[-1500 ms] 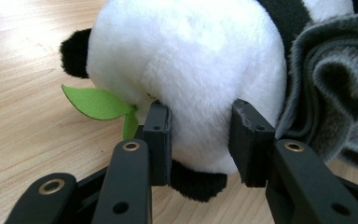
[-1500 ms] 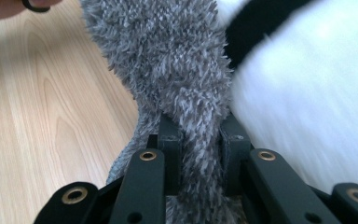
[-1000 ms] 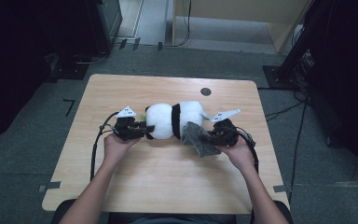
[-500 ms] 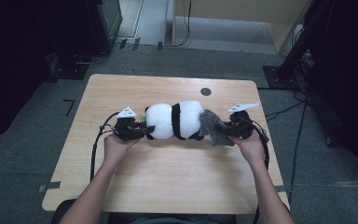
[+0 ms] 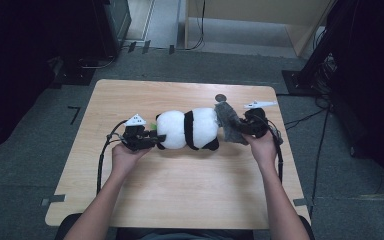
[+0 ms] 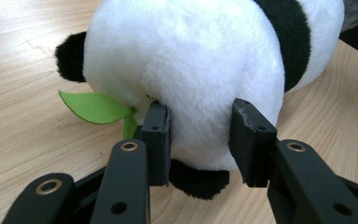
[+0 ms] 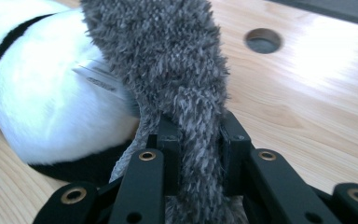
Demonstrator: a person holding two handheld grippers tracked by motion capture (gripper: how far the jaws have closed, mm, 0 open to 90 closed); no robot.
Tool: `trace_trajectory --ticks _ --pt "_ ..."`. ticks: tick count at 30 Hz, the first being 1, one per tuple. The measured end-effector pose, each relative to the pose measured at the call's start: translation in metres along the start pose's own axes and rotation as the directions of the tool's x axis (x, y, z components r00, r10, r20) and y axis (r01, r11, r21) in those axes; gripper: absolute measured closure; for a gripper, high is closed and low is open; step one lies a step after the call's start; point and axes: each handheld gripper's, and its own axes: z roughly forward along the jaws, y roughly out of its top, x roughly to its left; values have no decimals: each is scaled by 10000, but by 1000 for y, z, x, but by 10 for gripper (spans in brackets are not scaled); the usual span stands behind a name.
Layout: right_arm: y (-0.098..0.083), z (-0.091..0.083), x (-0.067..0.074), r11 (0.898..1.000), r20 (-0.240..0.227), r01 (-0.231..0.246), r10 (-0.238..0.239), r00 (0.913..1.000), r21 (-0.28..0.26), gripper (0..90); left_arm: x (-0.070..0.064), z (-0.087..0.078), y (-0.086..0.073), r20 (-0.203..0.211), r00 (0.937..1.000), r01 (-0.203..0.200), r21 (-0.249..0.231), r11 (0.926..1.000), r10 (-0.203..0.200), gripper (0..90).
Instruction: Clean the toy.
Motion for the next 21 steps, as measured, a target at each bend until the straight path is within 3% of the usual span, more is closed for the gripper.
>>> trace_trajectory --ticks 5,11,17,21 --pt "1 18 15 9997 -145 255 -255 9996 54 755 1 0 0 60 9999 92 -28 10000 -91 612" --pt "-3 20 10 9999 -318 -85 83 9995 -74 753 3 0 -1 129 9999 -16 -26 10000 17 532" --pt "-4 19 7 9999 -261 62 -64 9996 -99 749 5 -5 -1 -109 9991 -396 164 9991 398 425" --pt "-4 19 4 10000 -299 75 -76 9995 -41 749 10 -13 0 -228 9995 -238 -10 9997 238 422"
